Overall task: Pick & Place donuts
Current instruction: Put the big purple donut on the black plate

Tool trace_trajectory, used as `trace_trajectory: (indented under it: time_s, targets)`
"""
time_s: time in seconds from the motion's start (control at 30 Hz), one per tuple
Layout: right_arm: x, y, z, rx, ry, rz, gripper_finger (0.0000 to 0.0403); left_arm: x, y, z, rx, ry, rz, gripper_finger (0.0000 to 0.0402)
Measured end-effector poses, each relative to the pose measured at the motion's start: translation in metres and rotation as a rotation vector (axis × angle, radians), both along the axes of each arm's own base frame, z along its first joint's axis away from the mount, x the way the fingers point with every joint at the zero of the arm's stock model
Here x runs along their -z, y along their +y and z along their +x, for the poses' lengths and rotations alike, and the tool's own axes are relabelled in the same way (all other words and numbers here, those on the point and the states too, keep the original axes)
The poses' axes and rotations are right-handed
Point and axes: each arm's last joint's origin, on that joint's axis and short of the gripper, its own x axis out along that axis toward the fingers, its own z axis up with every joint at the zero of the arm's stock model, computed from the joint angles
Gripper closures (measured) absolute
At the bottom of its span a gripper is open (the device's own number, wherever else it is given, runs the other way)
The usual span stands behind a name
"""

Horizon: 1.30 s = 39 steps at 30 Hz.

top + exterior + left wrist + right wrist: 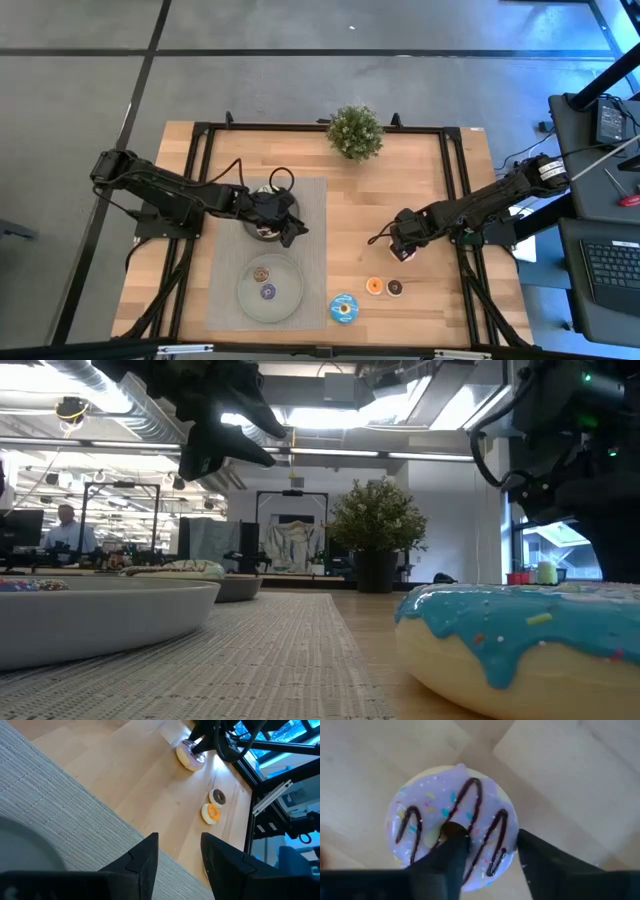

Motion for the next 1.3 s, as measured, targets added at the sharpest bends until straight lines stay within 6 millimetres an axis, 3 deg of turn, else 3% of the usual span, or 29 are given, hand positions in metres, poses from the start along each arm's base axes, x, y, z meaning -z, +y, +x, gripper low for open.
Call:
trace_trajectory:
  time_s: [0.27,0.4,0.53,0.67,0.87,1.07,1.3]
  targets:
    - [-0.001,0.000,0.003,-0.008,-0.028,-0.018,0.0345,-0.002,-0.001,0.002,0.005,-0.030,-0.006,0.0258]
    - [-0.021,0.002,0.019,-0.071,-0.121,-0.059,0.0372,-0.002,0.000,0.002,-0.006,-0.031,0.001,0.0258]
    - [-0.058,-0.004,0.046,-0.144,-0.279,-0.162,0.0371,-0.002,0.006,0.002,-0.066,-0.034,0.035,0.0258]
    - [-0.101,-0.019,0.070,-0.172,-0.423,-0.315,0.0363,-0.004,0.018,0.004,-0.211,-0.060,-0.059,0.0259]
    - [-0.151,-0.042,0.094,-0.204,-0.637,-0.448,0.0367,-0.016,0.023,0.010,-0.228,-0.192,0.014,0.0259]
    - [-0.161,-0.052,0.099,-0.196,-0.701,-0.479,0.0366,-0.035,0.023,0.016,-0.218,-0.393,0.054,0.0259]
    - [-0.164,-0.053,0.114,-0.184,-0.815,-0.478,0.0364,-0.042,0.024,0.017,-0.244,-0.472,0.068,0.0259]
